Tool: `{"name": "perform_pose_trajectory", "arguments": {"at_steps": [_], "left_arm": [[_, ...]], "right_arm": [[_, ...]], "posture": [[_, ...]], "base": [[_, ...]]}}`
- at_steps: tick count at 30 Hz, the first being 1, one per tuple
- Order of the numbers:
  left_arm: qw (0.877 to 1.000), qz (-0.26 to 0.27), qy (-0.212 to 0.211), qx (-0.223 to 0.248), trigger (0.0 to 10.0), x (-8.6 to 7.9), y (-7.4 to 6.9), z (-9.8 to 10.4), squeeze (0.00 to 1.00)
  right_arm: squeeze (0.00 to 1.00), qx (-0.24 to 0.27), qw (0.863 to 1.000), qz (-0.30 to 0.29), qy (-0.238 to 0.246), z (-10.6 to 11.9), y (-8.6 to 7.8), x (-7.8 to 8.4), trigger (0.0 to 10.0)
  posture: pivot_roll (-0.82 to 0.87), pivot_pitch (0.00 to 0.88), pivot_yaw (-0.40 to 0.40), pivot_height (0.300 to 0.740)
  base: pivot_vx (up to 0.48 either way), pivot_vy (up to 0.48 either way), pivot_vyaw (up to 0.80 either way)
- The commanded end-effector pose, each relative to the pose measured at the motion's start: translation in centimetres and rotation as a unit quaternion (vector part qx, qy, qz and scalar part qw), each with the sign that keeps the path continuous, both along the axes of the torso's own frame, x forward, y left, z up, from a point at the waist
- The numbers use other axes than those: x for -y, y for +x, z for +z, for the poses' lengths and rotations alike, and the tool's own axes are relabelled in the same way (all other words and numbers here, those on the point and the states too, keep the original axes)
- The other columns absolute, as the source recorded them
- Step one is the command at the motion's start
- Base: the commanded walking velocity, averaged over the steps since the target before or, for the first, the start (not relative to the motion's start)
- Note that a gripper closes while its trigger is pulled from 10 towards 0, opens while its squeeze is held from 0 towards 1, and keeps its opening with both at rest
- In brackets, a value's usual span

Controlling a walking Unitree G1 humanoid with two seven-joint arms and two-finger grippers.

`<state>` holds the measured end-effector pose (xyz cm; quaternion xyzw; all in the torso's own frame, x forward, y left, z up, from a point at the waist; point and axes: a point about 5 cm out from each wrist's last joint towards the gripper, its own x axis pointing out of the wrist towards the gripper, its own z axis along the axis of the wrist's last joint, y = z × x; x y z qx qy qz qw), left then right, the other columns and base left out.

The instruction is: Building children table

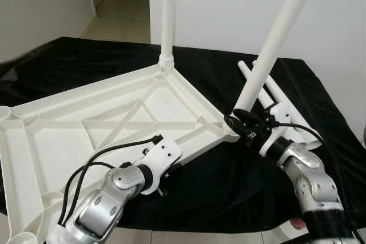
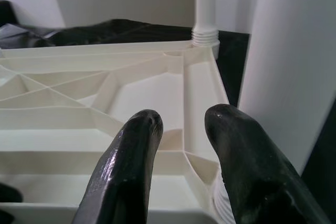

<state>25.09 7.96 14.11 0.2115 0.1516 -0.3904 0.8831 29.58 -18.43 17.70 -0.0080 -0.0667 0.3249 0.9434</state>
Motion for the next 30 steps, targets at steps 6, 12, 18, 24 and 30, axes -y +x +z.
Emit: {"name": "perform_pose_trajectory", "arguments": {"at_steps": [6, 12, 18, 24, 30], "left_arm": [[0.999, 0.048, 0.015, 0.005, 0.0, -0.7, 0.5, -0.6, 0.0], [0.998, 0.054, 0.009, 0.015, 0.0, -0.3, 1.5, -0.2, 0.0], [0.998, 0.06, -0.015, 0.029, 0.0, 1.3, 3.0, 0.7, 0.0], [0.997, 0.054, -0.037, 0.049, 0.0, 3.8, 5.0, 1.7, 0.0], [0.996, 0.042, -0.049, 0.064, 0.0, 6.0, 6.7, 2.6, 0.0]], "right_arm": [[0.0, 0.005, 1.0, -0.02, 0.022, 0.4, -2.4, -0.5, 10.0], [0.0, 0.018, 0.996, -0.068, 0.062, 1.1, -4.6, -1.7, 10.0], [0.0, 0.009, 0.992, -0.087, 0.086, 0.9, -6.3, -3.6, 10.0], [0.0, -0.003, 0.992, -0.083, 0.094, 0.7, -7.4, -5.3, 10.0], [0.0, -0.008, 0.991, -0.09, 0.101, 0.9, -7.7, -5.9, 10.0]], "posture": [[-0.01, 0.104, -0.011, 0.74], [-0.03, 0.108, -0.006, 0.74], [-0.05, 0.109, 0.004, 0.74], [-0.07, 0.108, 0.02, 0.74], [-0.08, 0.111, 0.044, 0.74]], "base": [[0.0, 0.0, 0.0], [0.0, 0.0, 0.0], [0.0, 0.0, 0.0], [0.0, 0.0, 0.0], [0.0, 0.0, 0.0]]}}
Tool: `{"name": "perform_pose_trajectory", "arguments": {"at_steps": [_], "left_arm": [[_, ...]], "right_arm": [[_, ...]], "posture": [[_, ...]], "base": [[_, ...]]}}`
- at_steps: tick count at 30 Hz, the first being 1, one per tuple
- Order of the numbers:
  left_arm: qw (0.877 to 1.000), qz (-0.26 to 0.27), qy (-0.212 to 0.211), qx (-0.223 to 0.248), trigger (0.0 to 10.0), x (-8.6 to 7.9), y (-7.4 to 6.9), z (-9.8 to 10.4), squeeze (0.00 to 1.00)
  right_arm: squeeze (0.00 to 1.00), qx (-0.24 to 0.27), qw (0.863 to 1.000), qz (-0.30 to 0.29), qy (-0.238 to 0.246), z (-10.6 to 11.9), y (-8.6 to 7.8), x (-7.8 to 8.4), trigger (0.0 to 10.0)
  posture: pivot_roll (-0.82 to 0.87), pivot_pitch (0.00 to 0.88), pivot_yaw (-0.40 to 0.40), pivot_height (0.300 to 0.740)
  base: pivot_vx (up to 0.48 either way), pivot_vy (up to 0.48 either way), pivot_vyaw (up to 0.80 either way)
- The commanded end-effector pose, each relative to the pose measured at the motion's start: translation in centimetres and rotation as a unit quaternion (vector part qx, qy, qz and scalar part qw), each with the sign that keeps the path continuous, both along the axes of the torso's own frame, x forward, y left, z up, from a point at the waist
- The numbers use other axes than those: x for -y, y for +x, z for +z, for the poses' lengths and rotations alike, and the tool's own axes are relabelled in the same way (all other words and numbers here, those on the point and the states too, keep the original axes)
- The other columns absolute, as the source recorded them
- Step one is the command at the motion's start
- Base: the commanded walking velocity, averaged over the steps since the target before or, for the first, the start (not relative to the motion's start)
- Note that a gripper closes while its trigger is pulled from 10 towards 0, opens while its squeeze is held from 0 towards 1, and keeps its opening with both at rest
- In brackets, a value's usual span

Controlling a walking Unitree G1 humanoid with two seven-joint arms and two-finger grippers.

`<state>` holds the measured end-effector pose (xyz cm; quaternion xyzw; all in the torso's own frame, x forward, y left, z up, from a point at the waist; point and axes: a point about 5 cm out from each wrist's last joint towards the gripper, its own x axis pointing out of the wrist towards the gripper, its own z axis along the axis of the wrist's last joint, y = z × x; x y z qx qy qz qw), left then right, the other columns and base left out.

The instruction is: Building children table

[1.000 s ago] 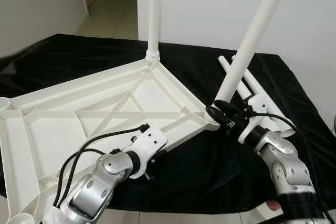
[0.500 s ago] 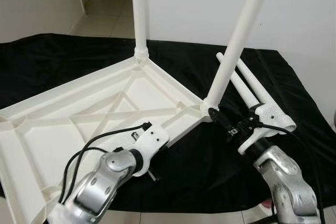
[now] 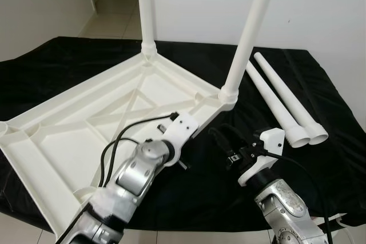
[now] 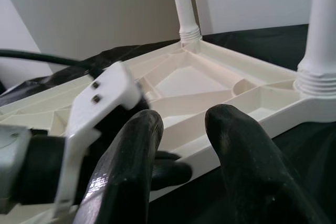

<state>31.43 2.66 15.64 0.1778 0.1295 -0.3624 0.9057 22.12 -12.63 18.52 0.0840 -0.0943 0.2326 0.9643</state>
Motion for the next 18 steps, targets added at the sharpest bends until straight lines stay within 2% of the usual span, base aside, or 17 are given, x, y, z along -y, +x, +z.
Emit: {"name": "perform_pose_trajectory", "arguments": {"at_steps": [1, 4, 5, 6, 7, 8, 11, 12, 16, 18], "left_arm": [[0.999, 0.009, -0.009, 0.052, 0.0, 1.2, 0.9, 1.3, 0.0], [0.998, 0.012, -0.013, 0.056, 0.0, 2.1, 1.7, 1.6, 0.0], [0.998, 0.012, -0.009, 0.062, 2.0, 2.4, 1.9, 1.7, 0.0], [0.998, 0.007, -0.01, 0.068, 8.1, 2.6, 2.1, 2.0, 0.0], [0.998, 0.007, -0.01, 0.068, 8.1, 2.6, 2.1, 2.0, 0.0], [0.997, -0.001, -0.011, 0.073, 10.0, 2.9, 2.2, 2.3, 0.0], [0.997, 0.001, -0.027, 0.07, 10.0, 2.8, 2.4, 2.6, 0.0], [0.997, -0.004, -0.034, 0.068, 10.0, 2.7, 2.3, 2.7, 1.0], [0.996, -0.02, -0.054, 0.068, 10.0, 2.3, 2.0, 3.0, 1.0], [0.991, -0.042, -0.078, 0.098, 10.0, 1.2, 1.2, 4.2, 1.0]], "right_arm": [[0.0, -0.005, 1.0, -0.008, 0.001, 0.1, -0.3, -0.2, 10.0], [0.0, -0.008, 1.0, -0.015, 0.006, 0.1, -0.3, -0.4, 10.0], [0.0, -0.009, 1.0, -0.016, 0.006, 0.1, -0.4, -0.5, 10.0], [0.0, -0.009, 1.0, -0.016, 0.006, 0.1, -0.4, -0.7, 10.0], [0.0, -0.009, 1.0, -0.016, 0.006, 0.1, -0.4, -0.7, 10.0], [0.0, -0.01, 1.0, -0.016, 0.005, 0.1, -0.5, -0.9, 10.0], [0.0, -0.011, 1.0, -0.018, 0.005, 0.0, -0.5, -1.0, 10.0], [0.0, -0.011, 1.0, -0.02, 0.003, 0.0, -0.6, -0.9, 10.0], [0.0, -0.012, 1.0, -0.023, 0.0, -0.1, -0.6, -0.8, 10.0], [0.0, -0.013, 1.0, -0.026, -0.002, -0.1, -0.4, -0.7, 10.0]], "posture": [[-0.08, 0.11, 0.048, 0.74], [-0.09, 0.109, 0.052, 0.74], [-0.09, 0.109, 0.052, 0.74], [-0.09, 0.106, 0.053, 0.74], [-0.09, 0.106, 0.053, 0.74], [-0.09, 0.105, 0.055, 0.74], [-0.09, 0.104, 0.056, 0.74], [-0.08, 0.103, 0.054, 0.74], [-0.08, 0.104, 0.053, 0.74], [-0.06, 0.108, 0.051, 0.74]], "base": [[0.0, 0.0, 0.0], [0.0, 0.0, 0.0], [0.0, 0.0, 0.0], [0.0, 0.0, 0.0], [0.0, 0.0, 0.0], [0.0, 0.0, 0.0], [0.0, 0.0, 0.0], [0.0, 0.0, 0.0], [0.0, 0.0, 0.0], [0.0, 0.0, 0.0]]}}
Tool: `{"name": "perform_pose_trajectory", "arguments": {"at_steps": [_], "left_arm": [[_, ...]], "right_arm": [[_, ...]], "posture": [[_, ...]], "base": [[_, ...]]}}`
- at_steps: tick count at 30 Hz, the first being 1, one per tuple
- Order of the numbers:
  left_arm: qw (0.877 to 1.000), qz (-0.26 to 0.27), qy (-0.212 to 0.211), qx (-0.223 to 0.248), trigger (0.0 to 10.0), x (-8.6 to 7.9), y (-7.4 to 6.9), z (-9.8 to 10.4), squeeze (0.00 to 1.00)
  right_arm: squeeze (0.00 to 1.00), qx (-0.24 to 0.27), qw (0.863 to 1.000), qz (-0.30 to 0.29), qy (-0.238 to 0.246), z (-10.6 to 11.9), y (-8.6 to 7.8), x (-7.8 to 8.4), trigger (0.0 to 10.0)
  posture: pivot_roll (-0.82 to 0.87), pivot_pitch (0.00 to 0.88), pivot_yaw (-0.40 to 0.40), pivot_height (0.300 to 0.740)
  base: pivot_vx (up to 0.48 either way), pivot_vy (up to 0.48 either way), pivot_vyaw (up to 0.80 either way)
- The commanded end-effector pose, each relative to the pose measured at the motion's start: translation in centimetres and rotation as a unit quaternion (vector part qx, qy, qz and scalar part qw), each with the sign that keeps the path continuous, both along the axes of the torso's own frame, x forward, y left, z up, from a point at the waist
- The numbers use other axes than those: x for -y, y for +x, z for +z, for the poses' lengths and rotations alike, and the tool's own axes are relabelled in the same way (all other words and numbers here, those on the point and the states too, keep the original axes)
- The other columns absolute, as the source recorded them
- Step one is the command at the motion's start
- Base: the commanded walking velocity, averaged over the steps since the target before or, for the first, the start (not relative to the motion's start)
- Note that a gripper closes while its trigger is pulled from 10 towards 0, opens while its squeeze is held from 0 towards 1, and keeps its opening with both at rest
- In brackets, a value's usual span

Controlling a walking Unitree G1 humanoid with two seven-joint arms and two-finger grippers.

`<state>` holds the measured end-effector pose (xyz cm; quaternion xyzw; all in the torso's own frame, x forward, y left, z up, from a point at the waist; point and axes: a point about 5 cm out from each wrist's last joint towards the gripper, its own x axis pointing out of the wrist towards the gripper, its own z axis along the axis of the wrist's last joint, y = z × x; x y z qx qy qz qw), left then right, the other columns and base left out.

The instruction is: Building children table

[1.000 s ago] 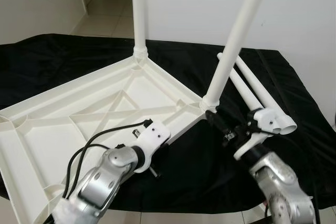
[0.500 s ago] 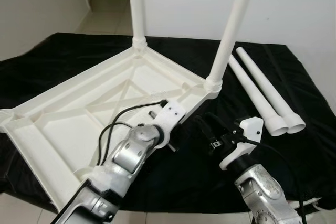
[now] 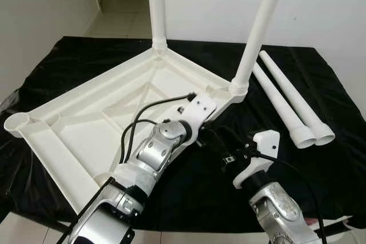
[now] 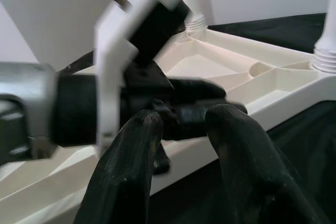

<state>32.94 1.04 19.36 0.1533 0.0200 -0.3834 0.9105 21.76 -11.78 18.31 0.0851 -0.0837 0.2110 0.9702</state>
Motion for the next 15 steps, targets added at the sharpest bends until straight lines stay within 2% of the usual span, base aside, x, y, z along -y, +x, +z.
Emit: {"name": "perform_pose_trajectory", "arguments": {"at_steps": [1, 4, 5, 7, 10, 12, 13, 15], "left_arm": [[1.0, -0.012, -0.018, 0.018, 10.0, -0.6, -0.4, 0.8, 1.0], [0.999, -0.02, -0.037, 0.027, 10.0, -1.2, -0.9, 1.5, 1.0], [0.999, -0.022, -0.035, 0.028, 10.0, -1.8, -1.2, 1.7, 0.0], [0.999, -0.017, -0.014, 0.03, 10.0, -3.1, -1.8, 1.5, 0.0], [1.0, -0.011, -0.005, 0.027, 10.0, -3.7, -2.0, 1.3, 0.0], [0.999, 0.008, 0.028, 0.014, 10.0, -5.4, -2.6, 0.4, 0.0], [0.999, 0.008, 0.028, 0.014, 10.0, -5.4, -2.6, 0.4, 0.0], [0.999, 0.019, 0.049, -0.008, 10.0, -6.8, -3.4, -0.5, 0.0]], "right_arm": [[0.0, 0.0, 1.0, -0.005, -0.002, 0.1, 0.0, 0.2, 10.0], [0.0, 0.0, 1.0, -0.005, -0.002, 0.1, 0.1, 0.2, 10.0], [0.0, -0.001, 1.0, -0.006, -0.002, 0.0, 0.2, 0.2, 10.0], [0.0, -0.001, 1.0, -0.012, -0.002, 0.0, 0.5, 0.3, 10.0], [0.0, -0.001, 1.0, -0.017, -0.001, 0.0, 0.7, 0.4, 10.0], [0.0, -0.002, 0.999, -0.043, -0.001, -0.2, 1.3, 1.0, 10.0], [0.0, -0.002, 0.999, -0.043, -0.001, -0.2, 1.3, 1.0, 10.0], [0.0, -0.003, 0.997, -0.076, -0.004, -0.2, 2.2, 1.6, 10.0]], "posture": [[-0.06, 0.108, 0.051, 0.74], [-0.05, 0.111, 0.046, 0.74], [-0.04, 0.112, 0.041, 0.74], [-0.04, 0.113, 0.038, 0.74], [-0.03, 0.113, 0.036, 0.74], [-0.02, 0.108, 0.026, 0.74], [-0.02, 0.108, 0.026, 0.74], [-0.02, 0.106, 0.021, 0.74]], "base": [[0.0, 0.0, 0.0], [0.0, 0.0, 0.0], [0.0, 0.0, 0.0], [0.0, 0.0, 0.0], [0.0, 0.0, 0.0], [0.0, 0.0, 0.0], [0.0, 0.0, 0.0], [0.0, 0.0, 0.0]]}}
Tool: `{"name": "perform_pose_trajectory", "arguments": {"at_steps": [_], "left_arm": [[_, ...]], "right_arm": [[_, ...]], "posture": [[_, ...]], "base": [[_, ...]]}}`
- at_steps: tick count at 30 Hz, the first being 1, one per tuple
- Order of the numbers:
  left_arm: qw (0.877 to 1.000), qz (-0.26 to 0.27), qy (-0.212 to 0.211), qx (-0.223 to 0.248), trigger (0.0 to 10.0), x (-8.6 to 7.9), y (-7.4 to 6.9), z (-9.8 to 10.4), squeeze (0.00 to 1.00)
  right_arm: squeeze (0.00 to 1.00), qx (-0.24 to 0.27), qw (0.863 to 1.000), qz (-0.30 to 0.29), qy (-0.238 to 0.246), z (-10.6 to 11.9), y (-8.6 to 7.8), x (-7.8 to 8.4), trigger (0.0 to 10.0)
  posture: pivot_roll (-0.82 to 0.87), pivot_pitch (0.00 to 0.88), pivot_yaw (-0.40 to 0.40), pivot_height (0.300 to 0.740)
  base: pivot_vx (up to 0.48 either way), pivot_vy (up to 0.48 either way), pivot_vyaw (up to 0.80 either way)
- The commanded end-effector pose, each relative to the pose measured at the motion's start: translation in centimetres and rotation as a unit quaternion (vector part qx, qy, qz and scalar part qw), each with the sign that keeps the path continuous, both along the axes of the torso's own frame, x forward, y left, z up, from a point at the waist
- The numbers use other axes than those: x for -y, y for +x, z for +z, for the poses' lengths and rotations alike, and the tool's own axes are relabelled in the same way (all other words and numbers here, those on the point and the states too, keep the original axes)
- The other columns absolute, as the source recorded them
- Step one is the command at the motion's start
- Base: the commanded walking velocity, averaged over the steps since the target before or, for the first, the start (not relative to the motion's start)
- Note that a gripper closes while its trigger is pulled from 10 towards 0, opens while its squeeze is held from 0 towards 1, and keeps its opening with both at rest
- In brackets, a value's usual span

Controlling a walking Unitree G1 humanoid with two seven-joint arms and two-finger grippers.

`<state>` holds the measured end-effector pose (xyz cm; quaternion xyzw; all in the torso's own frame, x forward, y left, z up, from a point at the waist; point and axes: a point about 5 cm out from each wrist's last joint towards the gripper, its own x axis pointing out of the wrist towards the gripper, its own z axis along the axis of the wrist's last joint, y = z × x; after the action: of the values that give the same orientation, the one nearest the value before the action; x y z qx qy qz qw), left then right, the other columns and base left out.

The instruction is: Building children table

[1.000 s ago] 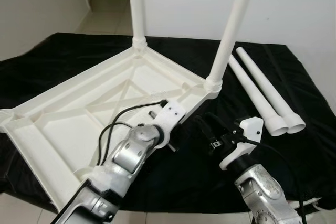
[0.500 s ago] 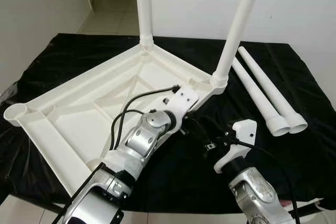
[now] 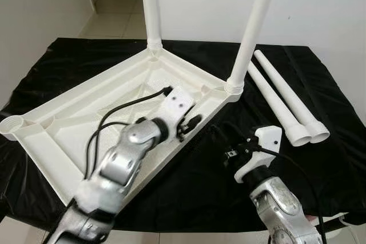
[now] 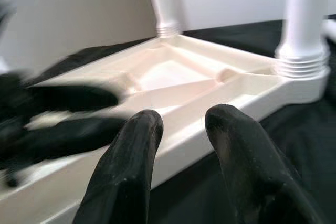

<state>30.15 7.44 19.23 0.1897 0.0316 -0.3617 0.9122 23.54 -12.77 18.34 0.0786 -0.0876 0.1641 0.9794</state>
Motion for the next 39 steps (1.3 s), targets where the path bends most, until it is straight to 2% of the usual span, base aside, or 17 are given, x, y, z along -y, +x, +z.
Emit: {"name": "perform_pose_trajectory", "arguments": {"at_steps": [1, 5, 7, 9, 11, 14, 21, 24, 30, 32, 39], "left_arm": [[1.0, 0.003, 0.018, -0.019, 10.0, -0.9, -1.0, -0.7, 0.0], [0.999, 0.012, 0.027, -0.027, 10.0, -1.8, -1.5, -1.1, 0.0], [0.998, 0.025, 0.047, -0.029, 10.0, -3.1, -1.8, -1.7, 0.0], [0.997, 0.031, 0.057, -0.029, 10.0, -3.6, -2.0, -1.8, 0.0], [0.995, 0.045, 0.079, -0.029, 10.0, -4.8, -1.9, -2.2, 0.0], [0.994, 0.066, 0.084, -0.036, 10.0, -5.7, -1.7, -2.2, 0.0], [0.991, 0.086, 0.096, -0.046, 10.0, -6.7, -2.0, -2.3, 0.0], [0.984, 0.1, 0.119, -0.082, 10.0, -8.1, -3.0, -3.6, 0.0], [0.983, 0.086, 0.132, -0.097, 10.0, -8.2, -3.7, -4.2, 0.0], [0.984, 0.076, 0.116, -0.108, 10.0, -8.0, -3.9, -4.1, 0.0], [0.982, 0.089, 0.123, -0.116, 10.0, -8.2, -3.7, -4.5, 0.0]], "right_arm": [[0.0, -0.008, 0.999, -0.048, -0.007, -0.3, 1.1, 0.9, 10.0], [0.0, -0.02, 0.997, -0.075, -0.016, -0.4, 1.9, 1.2, 10.0], [0.0, -0.035, 0.994, -0.097, -0.03, -0.8, 2.9, 1.3, 10.0], [0.0, -0.04, 0.993, -0.104, -0.035, -0.9, 3.3, 1.3, 10.0], [0.0, -0.055, 0.991, -0.116, -0.048, -1.4, 4.2, 1.5, 10.0], [0.0, -0.066, 0.989, -0.119, -0.061, -1.8, 5.1, 1.7, 10.0], [0.0, -0.071, 0.986, -0.132, -0.07, -1.9, 5.9, 2.0, 10.0], [0.0, -0.071, 0.985, -0.137, -0.071, -1.9, 6.1, 2.1, 10.0], [0.0, -0.071, 0.985, -0.139, -0.074, -1.9, 6.2, 2.1, 10.0], [0.0, -0.071, 0.984, -0.141, -0.078, -2.0, 6.3, 2.4, 10.0], [0.0, -0.072, 0.984, -0.145, -0.079, -2.1, 6.3, 2.5, 10.0]], "posture": [[-0.01, 0.103, 0.018, 0.74], [-0.01, 0.1, 0.013, 0.74], [0.0, 0.094, 0.007, 0.74], [0.0, 0.094, 0.007, 0.74], [0.01, 0.089, 0.002, 0.74], [0.01, 0.086, 0.0, 0.74], [0.02, 0.083, -0.003, 0.74], [0.02, 0.079, -0.009, 0.74], [0.02, 0.078, -0.009, 0.74], [0.02, 0.078, -0.009, 0.74], [0.02, 0.073, 0.0, 0.74]], "base": [[0.0, 0.0, 0.0], [0.0, 0.0, 0.0], [0.0, 0.0, 0.0], [0.0, 0.0, 0.0], [0.0, 0.0, 0.0], [0.0, 0.0, 0.0], [0.0, 0.0, 0.0], [0.0, 0.0, 0.0], [0.0, 0.0, 0.0], [0.0, 0.0, 0.0], [0.0, 0.0, 0.0]]}}
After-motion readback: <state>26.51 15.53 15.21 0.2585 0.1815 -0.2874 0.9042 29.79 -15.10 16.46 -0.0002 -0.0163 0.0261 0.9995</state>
